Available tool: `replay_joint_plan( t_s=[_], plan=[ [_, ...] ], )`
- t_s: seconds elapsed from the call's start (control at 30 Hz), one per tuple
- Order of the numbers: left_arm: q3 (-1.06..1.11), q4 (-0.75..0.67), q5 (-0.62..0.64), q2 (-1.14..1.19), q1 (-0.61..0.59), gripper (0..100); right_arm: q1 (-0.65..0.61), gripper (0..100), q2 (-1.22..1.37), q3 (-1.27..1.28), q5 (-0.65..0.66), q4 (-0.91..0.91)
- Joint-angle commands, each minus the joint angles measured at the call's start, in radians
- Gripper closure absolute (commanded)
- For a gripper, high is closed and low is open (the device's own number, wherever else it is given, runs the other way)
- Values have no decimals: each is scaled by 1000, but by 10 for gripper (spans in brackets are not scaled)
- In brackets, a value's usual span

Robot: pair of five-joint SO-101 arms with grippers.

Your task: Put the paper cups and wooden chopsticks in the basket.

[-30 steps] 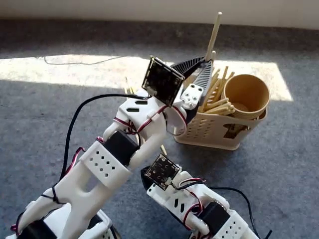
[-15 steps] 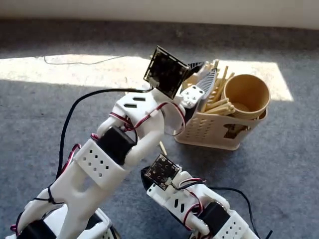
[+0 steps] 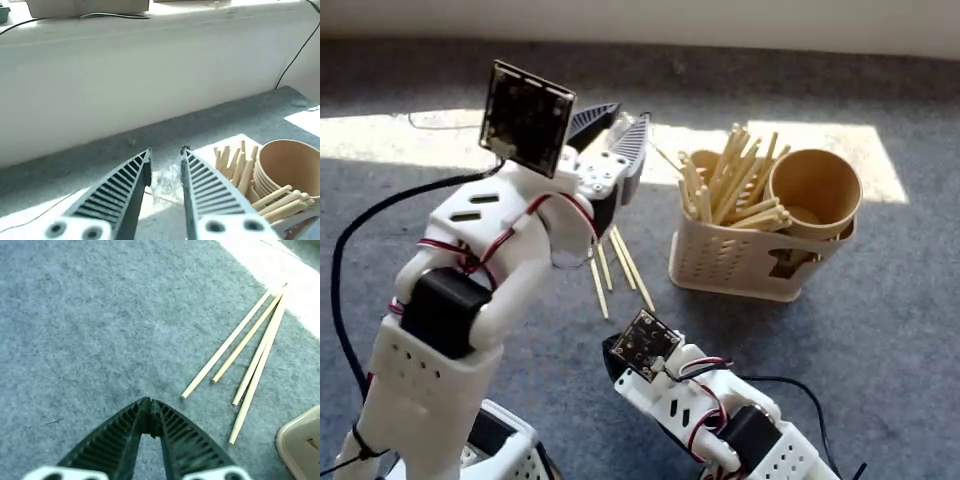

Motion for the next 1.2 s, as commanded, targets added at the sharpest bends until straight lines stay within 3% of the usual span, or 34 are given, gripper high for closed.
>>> replay_joint_plan(
  t_s=[0.0,0.3,0.6,0.97,1.17],
  plan=[
    [-41,68,8,-53,-94,891,25,992,-16,99,11,-16],
    [-35,233,9,-58,-220,892,25,992,-16,97,5,-16],
    [166,239,11,-56,-343,892,25,992,-16,97,5,-16],
    [493,-20,97,-44,-392,892,21,992,-16,96,5,-16],
    [446,-48,97,213,-375,892,21,992,-16,96,6,-16]
  ],
)
